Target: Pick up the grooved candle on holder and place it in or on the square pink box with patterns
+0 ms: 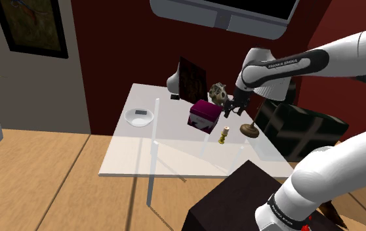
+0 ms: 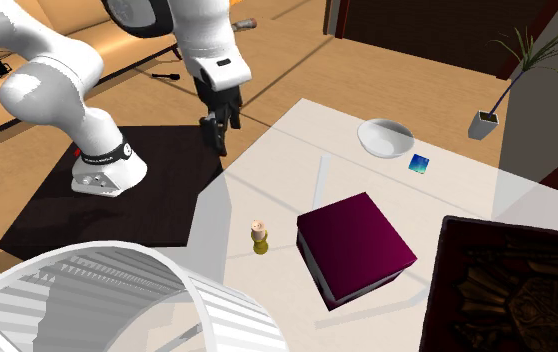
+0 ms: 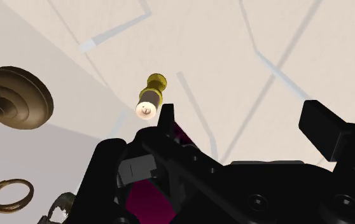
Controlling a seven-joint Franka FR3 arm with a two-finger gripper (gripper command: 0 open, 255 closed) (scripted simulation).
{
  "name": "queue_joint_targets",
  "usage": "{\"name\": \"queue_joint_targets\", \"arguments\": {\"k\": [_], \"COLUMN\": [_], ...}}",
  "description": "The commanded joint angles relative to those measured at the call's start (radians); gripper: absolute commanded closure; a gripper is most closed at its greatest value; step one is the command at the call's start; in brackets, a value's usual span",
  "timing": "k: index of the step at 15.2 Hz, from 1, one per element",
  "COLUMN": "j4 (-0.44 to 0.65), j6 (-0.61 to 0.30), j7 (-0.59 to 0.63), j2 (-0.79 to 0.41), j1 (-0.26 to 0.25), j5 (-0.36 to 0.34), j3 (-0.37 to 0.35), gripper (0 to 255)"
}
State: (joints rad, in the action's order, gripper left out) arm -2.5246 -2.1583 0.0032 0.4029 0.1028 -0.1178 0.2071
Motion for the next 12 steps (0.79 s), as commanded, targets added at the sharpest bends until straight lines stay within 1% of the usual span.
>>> {"name": "queue_joint_targets", "arguments": {"k": [1, 4, 7, 12], "j4": [-0.004, 0.011, 0.037, 0.105], "j6": [-0.069, -0.154, -0.234, -0.346], "j7": [-0.025, -0.058, -0.099, -0.191], "j2": [-0.066, -0.172, -0.285, -0.483], "j1": [0.012, 0.021, 0.029, 0.050], "j5": [-0.001, 0.012, 0.042, 0.134], "j3": [0.030, 0.066, 0.098, 0.131], "gripper": [0, 0, 0, 0]}}
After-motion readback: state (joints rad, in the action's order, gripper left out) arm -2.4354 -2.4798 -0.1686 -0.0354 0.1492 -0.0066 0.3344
